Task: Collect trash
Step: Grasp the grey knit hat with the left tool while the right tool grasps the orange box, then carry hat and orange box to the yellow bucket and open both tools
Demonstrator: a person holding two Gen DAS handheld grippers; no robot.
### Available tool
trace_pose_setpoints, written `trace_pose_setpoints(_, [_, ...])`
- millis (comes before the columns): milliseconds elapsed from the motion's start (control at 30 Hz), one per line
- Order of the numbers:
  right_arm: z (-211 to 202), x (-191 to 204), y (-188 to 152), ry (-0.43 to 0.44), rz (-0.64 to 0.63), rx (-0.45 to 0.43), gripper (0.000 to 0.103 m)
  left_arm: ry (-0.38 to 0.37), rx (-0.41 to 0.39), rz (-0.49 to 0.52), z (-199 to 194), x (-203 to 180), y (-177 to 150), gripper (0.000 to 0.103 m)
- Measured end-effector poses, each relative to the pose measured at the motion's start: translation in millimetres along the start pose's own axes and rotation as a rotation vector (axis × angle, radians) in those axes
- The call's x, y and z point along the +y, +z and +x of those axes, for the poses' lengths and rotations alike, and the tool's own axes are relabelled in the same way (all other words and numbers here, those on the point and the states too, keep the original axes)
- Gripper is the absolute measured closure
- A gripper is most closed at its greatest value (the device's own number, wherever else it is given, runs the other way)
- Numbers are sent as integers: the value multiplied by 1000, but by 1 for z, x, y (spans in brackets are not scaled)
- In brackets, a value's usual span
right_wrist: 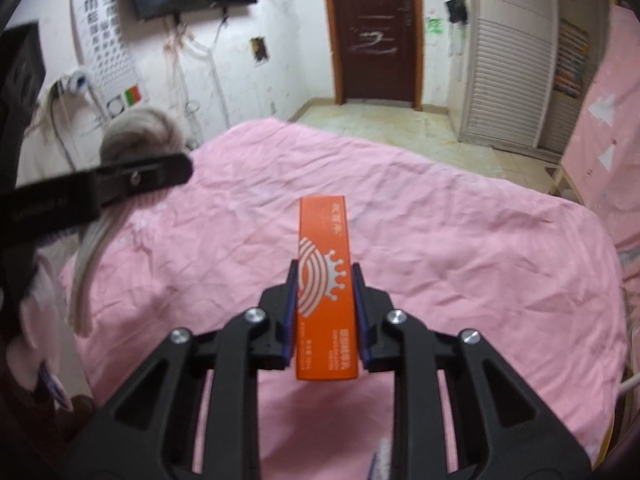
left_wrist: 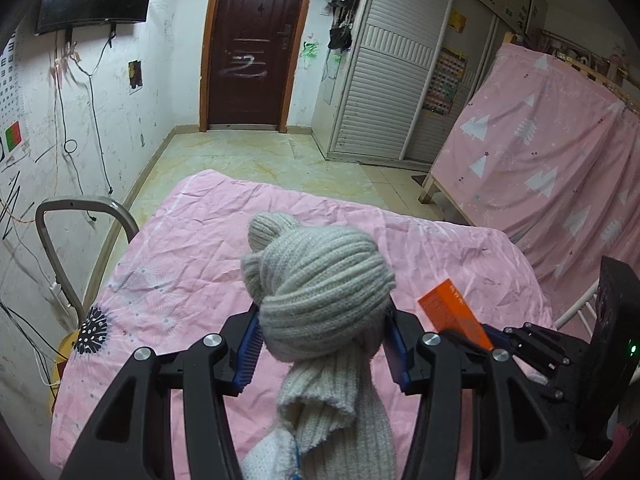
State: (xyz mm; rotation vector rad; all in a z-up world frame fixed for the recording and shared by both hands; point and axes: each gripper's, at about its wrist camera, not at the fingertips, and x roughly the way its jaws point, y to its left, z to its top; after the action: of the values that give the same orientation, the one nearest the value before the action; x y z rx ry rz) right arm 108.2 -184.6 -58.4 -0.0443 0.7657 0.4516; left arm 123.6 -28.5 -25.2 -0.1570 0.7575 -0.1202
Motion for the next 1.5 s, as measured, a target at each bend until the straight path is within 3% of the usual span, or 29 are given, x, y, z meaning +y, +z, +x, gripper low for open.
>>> trace_pose_setpoints(333, [-62,-51,-17,-64,127,-125,81,-41,-7,106,-14,-60,-5,60])
trace_pose_setpoints(733, [-133,-130,-63,-185,307,-239,81,-115,5,254,-16,-158,-23,60])
trace_pose_setpoints(1267, [-194,-217,-137,-371,471,-290,81,-236,40,391,-4,-273,-58,60])
trace_pose_setpoints(1500, [-195,-248,-164,-447,525,-269,79,-356,42,413,-9,-309,-71,60])
